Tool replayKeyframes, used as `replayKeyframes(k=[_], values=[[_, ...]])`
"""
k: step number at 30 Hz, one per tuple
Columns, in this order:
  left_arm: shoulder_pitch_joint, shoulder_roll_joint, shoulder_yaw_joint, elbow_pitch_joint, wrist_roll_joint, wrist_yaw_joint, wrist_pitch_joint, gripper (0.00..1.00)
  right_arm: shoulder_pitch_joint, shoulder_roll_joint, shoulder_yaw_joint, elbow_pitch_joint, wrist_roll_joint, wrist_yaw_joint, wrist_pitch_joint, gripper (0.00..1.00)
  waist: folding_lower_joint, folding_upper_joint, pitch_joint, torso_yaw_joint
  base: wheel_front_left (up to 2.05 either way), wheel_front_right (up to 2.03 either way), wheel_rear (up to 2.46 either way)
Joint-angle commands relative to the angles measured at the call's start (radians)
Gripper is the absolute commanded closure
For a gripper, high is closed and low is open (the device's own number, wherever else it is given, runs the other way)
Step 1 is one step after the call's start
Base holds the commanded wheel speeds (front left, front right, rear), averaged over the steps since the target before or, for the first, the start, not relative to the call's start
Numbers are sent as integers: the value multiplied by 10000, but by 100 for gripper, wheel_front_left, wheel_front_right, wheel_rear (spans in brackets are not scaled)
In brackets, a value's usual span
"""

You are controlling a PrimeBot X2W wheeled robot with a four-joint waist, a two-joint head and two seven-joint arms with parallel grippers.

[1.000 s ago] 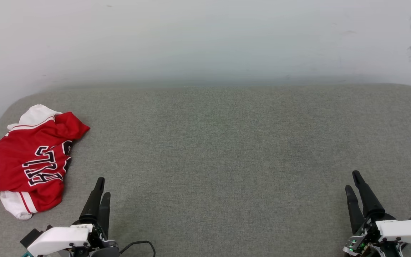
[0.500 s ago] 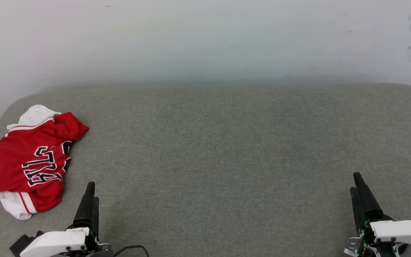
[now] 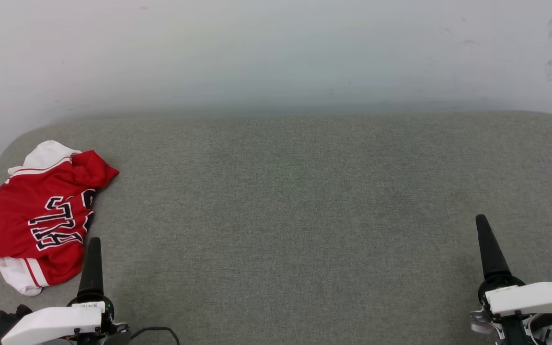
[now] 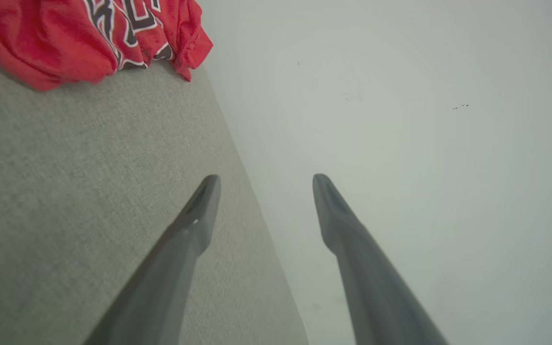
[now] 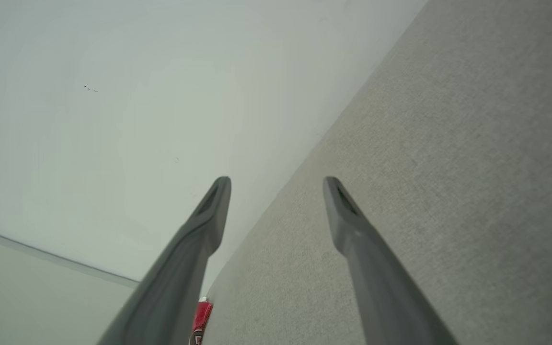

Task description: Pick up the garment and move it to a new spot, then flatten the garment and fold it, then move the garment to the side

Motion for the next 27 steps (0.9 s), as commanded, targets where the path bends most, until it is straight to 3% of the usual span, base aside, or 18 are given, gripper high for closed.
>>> replayKeyframes(k=[1, 10, 20, 21, 27], values=[[-62, 36, 62, -263, 305, -19, -82, 0, -253, -15, 13, -290, -436, 1, -90, 0, 0, 0, 2, -2, 0, 0, 0], [168, 40, -406, -1327, 1832, -22, -399, 0, -269, -15, 222, -1177, -3117, 1, -400, 0, 0, 0, 26, -19, 0, 0, 0], [368, 42, -1094, -2368, 4410, -19, -712, 0, -266, -15, 488, -1739, -5487, 1, -722, 0, 0, 0, 68, -37, 0, 0, 0], [400, 43, -1305, -2555, 5124, 56, -803, 0, -269, -15, 573, -1808, -6114, 1, -816, 0, 0, 0, 78, -45, 0, 0, 0], [484, 45, -1763, -2950, 6492, 273, -976, 0, -257, -15, 688, -1871, -7252, 1, -985, 0, 0, 0, 106, -61, 0, 0, 0]])
